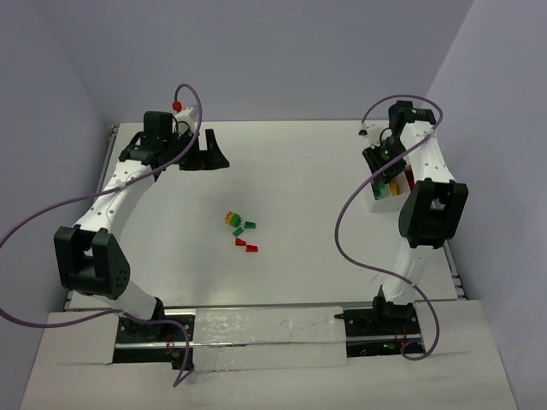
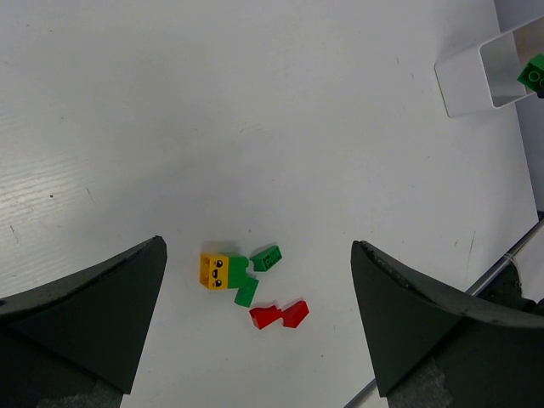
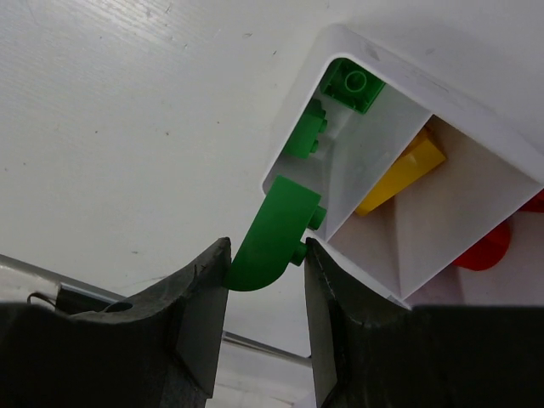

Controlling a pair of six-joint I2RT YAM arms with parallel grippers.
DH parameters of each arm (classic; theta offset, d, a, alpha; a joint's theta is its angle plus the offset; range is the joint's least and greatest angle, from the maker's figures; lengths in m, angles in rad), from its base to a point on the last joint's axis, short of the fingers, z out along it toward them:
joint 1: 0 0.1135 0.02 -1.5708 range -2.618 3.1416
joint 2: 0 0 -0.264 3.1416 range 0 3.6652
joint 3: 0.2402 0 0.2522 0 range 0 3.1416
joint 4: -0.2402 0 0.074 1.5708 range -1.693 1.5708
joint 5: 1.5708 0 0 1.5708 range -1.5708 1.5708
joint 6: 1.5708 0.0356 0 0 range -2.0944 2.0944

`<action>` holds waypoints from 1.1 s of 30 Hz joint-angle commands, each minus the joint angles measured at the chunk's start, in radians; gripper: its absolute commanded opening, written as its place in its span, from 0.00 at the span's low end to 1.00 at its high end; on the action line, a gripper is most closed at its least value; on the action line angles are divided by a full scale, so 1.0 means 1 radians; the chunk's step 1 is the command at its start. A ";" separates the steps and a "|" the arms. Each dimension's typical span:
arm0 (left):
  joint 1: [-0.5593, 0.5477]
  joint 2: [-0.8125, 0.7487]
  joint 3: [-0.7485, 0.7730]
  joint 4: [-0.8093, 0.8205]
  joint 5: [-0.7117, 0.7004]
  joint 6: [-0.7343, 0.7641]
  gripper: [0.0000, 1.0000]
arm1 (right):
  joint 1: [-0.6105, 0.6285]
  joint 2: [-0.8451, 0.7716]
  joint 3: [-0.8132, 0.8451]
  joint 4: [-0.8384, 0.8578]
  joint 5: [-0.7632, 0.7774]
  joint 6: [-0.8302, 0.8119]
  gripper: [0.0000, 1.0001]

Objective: Sort the legos into containers by color

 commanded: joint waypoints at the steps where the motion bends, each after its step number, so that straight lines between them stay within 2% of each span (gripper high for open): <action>1: -0.001 0.002 0.047 -0.004 0.044 0.024 0.99 | -0.005 0.030 0.109 -0.047 0.008 0.007 0.07; 11: -0.001 0.018 0.060 -0.008 0.048 0.020 0.99 | -0.007 0.120 0.171 -0.066 0.046 0.022 0.12; 16: -0.001 0.016 0.060 -0.008 0.024 0.013 0.99 | -0.008 0.138 0.178 -0.064 0.069 0.033 0.18; 30: -0.001 0.018 0.058 -0.012 0.006 0.012 0.99 | -0.005 0.166 0.257 -0.049 0.086 0.078 0.61; 33: -0.001 0.017 0.053 -0.016 0.003 0.015 0.99 | -0.004 0.157 0.264 -0.053 0.080 0.079 0.62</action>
